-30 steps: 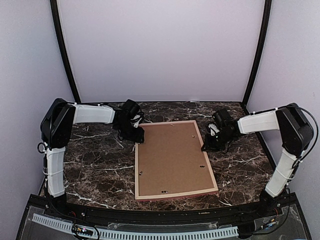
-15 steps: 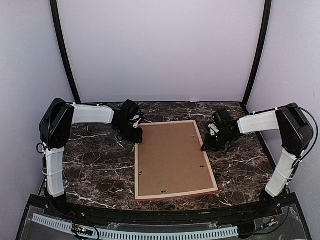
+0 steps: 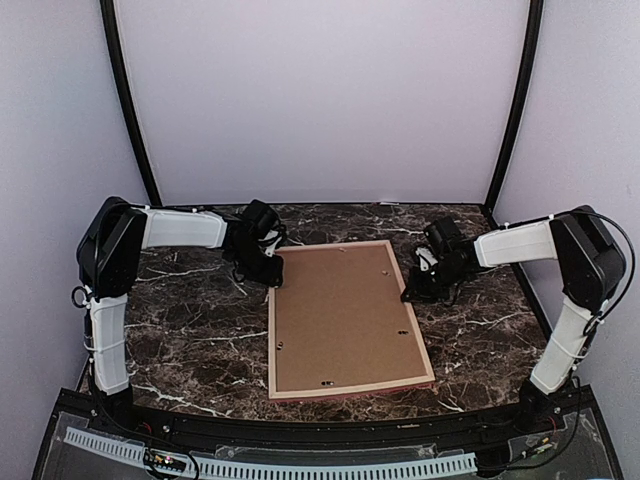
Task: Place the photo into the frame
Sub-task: Press the fastener onto the backboard.
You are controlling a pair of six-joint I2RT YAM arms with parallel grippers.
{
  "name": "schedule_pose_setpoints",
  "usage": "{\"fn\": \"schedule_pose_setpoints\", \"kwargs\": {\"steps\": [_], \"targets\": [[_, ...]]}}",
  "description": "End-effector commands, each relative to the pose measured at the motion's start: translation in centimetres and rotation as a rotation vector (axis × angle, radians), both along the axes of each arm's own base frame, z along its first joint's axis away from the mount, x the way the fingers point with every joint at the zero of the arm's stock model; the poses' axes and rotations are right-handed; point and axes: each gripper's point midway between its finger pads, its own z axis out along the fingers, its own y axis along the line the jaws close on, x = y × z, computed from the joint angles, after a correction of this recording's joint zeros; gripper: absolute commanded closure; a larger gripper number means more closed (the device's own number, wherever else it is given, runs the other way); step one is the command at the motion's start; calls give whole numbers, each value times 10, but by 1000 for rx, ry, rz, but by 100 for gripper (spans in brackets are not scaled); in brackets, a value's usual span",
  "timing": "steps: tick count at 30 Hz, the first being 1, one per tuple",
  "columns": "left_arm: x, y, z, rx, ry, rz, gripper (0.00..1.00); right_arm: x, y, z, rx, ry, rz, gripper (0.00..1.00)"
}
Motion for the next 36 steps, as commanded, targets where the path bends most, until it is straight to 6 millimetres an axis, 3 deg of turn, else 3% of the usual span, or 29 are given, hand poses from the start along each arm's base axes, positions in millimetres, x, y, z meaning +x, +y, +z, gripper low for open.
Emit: {"fn": "schedule_pose_setpoints", "kwargs": {"steps": [1, 7, 14, 25, 32, 36], "targets": [[-25, 12, -13, 70, 64, -69, 70, -8, 13, -13, 46, 46, 29, 89], [-26, 4, -10, 42, 66, -120, 71, -10, 12, -15, 44, 51, 28, 89], [-28, 9, -7, 75, 67, -146, 55, -10, 13, -17, 47, 58, 28, 89], [-22, 5, 0, 59, 43, -148, 54, -13, 12, -19, 48, 64, 29, 89], [-17, -2, 33, -5, -17, -117, 34, -11, 8, -19, 32, 58, 2, 90], [-17, -1, 57, -38, -49, -88, 30, -8, 5, -21, 29, 60, -28, 91]]}}
